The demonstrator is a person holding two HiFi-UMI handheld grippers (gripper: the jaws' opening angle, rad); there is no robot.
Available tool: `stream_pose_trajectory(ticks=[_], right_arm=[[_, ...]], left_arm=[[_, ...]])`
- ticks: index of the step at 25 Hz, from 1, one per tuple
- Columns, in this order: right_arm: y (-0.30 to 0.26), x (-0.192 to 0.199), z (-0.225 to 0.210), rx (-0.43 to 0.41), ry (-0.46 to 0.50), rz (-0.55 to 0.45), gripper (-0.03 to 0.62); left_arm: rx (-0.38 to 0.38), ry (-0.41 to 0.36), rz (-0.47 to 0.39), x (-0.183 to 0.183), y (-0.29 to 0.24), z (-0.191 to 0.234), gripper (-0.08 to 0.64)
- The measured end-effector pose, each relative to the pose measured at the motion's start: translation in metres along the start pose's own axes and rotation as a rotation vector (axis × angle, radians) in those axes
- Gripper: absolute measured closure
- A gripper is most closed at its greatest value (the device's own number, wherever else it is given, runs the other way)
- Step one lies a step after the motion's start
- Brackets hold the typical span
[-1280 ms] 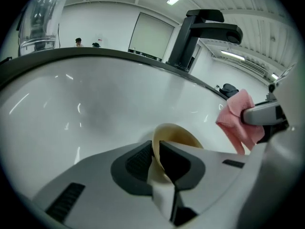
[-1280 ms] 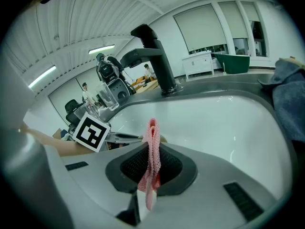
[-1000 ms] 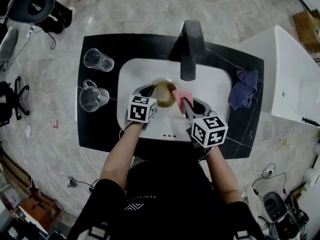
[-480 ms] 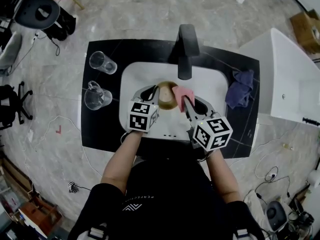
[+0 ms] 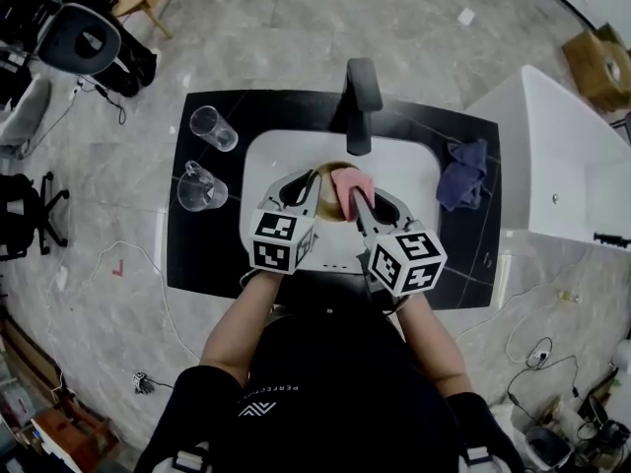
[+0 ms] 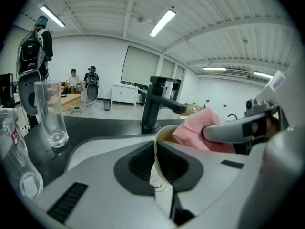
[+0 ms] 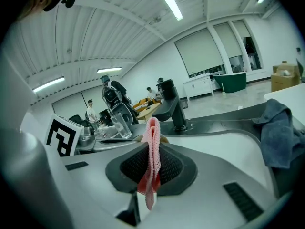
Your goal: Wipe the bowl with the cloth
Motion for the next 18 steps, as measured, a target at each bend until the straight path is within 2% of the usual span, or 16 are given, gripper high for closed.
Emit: stream_pose_trajectory(ticks=[9,14,18], right_arm=[[0.012,-0.016,0.02,0.006,0.054,-0.055,0.543],[0.015,-0.024,0.035,-0.005,0.099,-0.068,0.543],[0.016,-0.029,0.045,-0.016,0.138,-0.078,0.543]], left_arm=[[0.035,-0.01,-0.116,-0.027,0.038,-0.004,0.54],[0.06,-0.008,-0.153,-0.035,0.06,-0.006,0.538],[0.097,-0.036,-0.16,-0.044,0.071,-0.006,0.538]])
Point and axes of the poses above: the fingertips, and each gripper's own axes: y backward along the fingers, z to its left, x out of its underside, the point moved 6 cm from there along y, backward along the fingers, and after that the axes turned 12 degrees about -x, right-handed, at the moved point
